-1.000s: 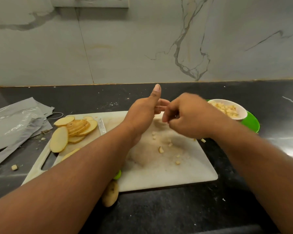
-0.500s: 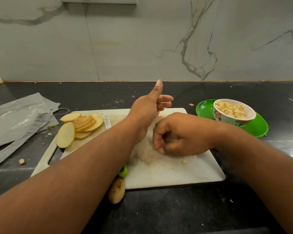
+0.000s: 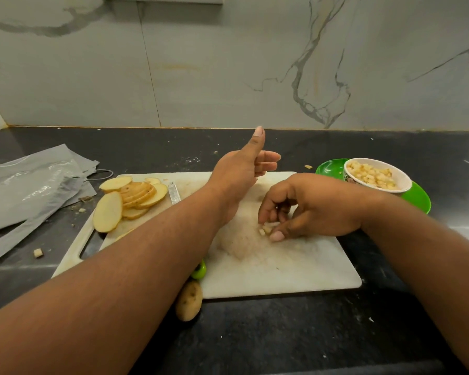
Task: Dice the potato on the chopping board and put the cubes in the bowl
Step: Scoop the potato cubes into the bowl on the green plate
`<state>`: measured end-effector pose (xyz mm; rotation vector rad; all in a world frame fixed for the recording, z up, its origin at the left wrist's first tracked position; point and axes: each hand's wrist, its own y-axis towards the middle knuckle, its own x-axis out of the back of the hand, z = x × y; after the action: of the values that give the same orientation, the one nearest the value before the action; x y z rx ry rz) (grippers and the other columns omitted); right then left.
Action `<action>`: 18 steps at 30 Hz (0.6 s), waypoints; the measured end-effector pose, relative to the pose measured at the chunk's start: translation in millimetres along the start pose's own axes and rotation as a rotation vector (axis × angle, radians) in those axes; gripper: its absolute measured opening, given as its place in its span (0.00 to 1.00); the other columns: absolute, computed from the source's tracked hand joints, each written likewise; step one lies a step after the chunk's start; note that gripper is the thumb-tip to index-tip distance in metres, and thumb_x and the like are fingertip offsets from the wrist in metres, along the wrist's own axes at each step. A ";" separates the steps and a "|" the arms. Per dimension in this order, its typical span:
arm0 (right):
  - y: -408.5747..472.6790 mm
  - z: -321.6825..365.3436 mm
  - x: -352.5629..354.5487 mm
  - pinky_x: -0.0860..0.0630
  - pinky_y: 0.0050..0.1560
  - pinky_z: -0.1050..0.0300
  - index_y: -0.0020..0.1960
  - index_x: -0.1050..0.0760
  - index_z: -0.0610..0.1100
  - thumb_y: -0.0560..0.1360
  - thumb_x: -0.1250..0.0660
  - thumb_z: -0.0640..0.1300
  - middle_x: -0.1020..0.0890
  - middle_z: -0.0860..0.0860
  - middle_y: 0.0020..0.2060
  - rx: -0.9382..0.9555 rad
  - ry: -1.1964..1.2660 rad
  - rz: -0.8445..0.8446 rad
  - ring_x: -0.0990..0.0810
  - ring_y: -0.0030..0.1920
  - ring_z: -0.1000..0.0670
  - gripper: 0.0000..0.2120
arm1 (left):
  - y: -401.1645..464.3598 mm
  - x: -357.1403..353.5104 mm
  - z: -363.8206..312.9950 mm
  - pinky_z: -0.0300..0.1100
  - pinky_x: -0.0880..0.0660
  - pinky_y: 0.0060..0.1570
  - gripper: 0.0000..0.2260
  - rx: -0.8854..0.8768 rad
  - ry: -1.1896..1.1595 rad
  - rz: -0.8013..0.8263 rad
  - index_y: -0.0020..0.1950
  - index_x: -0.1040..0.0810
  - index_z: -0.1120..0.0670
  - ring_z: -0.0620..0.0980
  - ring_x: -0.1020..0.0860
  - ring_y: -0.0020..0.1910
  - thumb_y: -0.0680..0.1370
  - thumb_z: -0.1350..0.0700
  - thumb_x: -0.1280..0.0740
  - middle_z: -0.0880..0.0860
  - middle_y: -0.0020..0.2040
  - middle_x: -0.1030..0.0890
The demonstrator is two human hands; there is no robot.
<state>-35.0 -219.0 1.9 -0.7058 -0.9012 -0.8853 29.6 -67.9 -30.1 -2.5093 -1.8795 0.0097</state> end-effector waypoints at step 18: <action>13.0 35.6 -21.6 0.28 0.33 0.70 0.40 0.18 0.50 0.69 0.25 0.44 0.20 0.57 0.33 0.029 -0.160 -0.139 0.22 0.38 0.60 0.03 | 1.0 -2.2 2.4 0.55 0.23 0.67 0.27 -0.004 -0.013 0.021 0.45 0.12 0.53 0.51 0.15 0.54 0.81 0.33 0.38 0.52 0.48 0.12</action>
<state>-43.5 -176.5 -3.0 -0.7022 -1.1139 -0.9467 29.9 -70.3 -32.5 -2.5377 -1.8602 0.0227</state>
